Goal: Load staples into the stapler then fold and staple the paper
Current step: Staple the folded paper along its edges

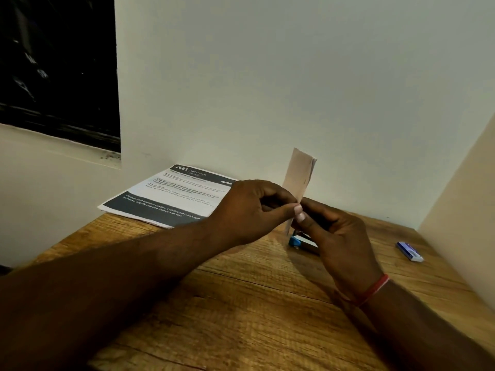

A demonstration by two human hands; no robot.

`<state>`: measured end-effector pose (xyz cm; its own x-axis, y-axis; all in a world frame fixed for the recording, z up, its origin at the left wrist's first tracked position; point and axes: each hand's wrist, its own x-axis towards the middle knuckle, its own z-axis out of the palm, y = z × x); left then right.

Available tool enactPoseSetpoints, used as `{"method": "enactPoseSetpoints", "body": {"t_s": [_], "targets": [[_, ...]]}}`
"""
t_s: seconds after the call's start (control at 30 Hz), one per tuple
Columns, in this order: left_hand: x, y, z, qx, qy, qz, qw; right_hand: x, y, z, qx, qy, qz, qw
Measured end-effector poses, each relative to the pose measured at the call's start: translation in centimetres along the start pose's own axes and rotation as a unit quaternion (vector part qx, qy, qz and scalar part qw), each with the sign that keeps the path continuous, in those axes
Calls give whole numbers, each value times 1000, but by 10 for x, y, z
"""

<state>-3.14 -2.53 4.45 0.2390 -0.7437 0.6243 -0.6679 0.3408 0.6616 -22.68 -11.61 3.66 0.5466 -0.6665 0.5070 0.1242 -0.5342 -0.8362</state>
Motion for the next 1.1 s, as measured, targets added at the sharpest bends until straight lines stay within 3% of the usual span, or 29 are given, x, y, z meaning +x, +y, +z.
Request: {"method": "enactPoseSetpoints", "body": {"t_s": [0.4, 1.1], "targets": [[2, -11, 1, -164, -5, -91, 982, 3, 2, 0, -14, -4, -2, 1000], [1, -12, 1, -176, -18, -92, 980, 3, 0, 1, -12, 6, -21, 1000]]}}
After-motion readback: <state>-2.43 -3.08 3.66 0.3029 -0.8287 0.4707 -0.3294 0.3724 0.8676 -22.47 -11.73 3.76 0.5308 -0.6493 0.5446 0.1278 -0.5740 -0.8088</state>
